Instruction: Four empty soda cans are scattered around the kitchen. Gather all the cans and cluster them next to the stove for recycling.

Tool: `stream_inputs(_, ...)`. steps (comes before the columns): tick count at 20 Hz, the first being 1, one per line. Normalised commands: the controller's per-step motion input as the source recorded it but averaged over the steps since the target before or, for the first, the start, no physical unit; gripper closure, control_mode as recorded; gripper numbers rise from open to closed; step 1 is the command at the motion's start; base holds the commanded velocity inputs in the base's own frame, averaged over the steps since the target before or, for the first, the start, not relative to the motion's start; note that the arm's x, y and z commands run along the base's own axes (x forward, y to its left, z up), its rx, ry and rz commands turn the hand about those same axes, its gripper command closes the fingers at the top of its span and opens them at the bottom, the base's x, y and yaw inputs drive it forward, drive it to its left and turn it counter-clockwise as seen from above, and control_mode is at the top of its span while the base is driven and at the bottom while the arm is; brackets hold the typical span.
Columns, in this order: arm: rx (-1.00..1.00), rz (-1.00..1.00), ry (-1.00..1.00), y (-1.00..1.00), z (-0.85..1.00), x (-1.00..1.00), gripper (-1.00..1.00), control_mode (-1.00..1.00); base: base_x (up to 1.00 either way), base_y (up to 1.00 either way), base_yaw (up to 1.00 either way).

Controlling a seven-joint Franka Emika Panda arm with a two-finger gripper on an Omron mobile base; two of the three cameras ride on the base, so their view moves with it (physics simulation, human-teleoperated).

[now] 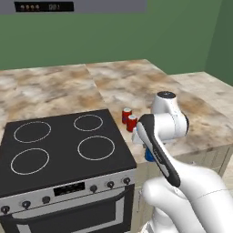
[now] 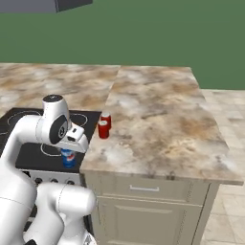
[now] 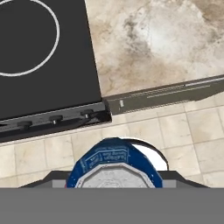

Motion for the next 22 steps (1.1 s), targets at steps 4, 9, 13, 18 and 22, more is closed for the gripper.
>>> stream_inputs(4, 0.0, 0.0, 0.0, 0.0, 0.0, 0.0, 1.0, 1.0, 0.16, -0.54, 0.0)
stream_inputs(9, 0.0, 0.0, 0.0, 0.0, 0.0, 0.0, 1.0, 1.0, 0.21, -0.09, 0.05)
stream_inputs(13, 0.0, 0.0, 0.0, 0.0, 0.0, 0.0, 1.0, 1.0, 0.29, 0.0, 0.04)
stream_inputs(18, 0.0, 0.0, 0.0, 0.0, 0.0, 0.0, 1.0, 1.0, 0.62, 0.0, 0.02)
stream_inputs(22, 0.0, 0.0, 0.0, 0.0, 0.0, 0.0, 1.0, 1.0, 0.61, -0.04, 0.04)
